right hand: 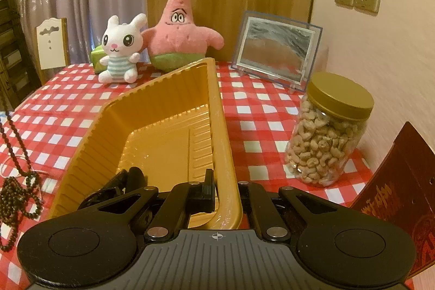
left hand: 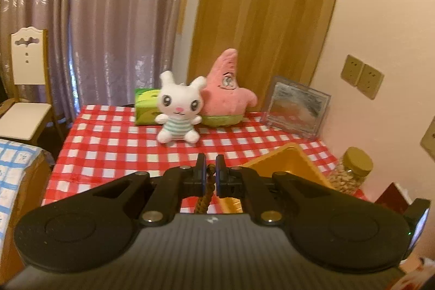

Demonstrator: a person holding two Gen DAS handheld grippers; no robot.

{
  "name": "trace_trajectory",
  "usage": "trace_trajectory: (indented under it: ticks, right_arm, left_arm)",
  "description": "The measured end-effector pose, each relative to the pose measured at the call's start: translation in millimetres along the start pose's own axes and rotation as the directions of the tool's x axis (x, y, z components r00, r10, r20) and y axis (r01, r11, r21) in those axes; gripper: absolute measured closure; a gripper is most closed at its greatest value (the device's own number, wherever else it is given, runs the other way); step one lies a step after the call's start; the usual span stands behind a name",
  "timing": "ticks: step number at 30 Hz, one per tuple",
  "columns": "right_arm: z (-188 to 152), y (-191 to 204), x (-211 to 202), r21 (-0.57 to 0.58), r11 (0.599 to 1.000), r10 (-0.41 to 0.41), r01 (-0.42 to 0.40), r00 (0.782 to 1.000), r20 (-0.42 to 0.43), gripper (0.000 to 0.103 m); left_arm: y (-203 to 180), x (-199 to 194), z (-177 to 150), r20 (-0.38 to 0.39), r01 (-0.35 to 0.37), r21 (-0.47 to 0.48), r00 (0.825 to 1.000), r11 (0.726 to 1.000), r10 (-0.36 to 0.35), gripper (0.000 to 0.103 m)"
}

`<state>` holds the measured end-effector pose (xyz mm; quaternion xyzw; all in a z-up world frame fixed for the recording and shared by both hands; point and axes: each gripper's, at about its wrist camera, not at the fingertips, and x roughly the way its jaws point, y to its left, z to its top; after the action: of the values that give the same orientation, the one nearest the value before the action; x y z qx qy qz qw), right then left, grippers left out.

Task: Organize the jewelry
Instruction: 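Lift the brown bead strand with the left tool over the tray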

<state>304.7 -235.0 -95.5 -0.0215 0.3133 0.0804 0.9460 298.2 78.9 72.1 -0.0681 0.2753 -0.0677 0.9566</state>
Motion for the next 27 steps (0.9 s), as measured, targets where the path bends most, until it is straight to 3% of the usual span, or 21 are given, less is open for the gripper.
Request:
trace_trajectory:
  ticks: [14,27]
  right_arm:
    - [0,3,0,0.002,1.000,0.003,-0.003,1.000,0.000,0.099]
    - [-2,1,-2,0.014,1.000,0.008,-0.008,1.000,-0.005,0.099]
  left_arm:
    - [-63,13,22,0.056,0.181,0.010,0.982,0.983,-0.181,0.098]
    - [-83,85,-1,-0.064,0.143,-0.002,0.988,0.990,-0.143,0.099]
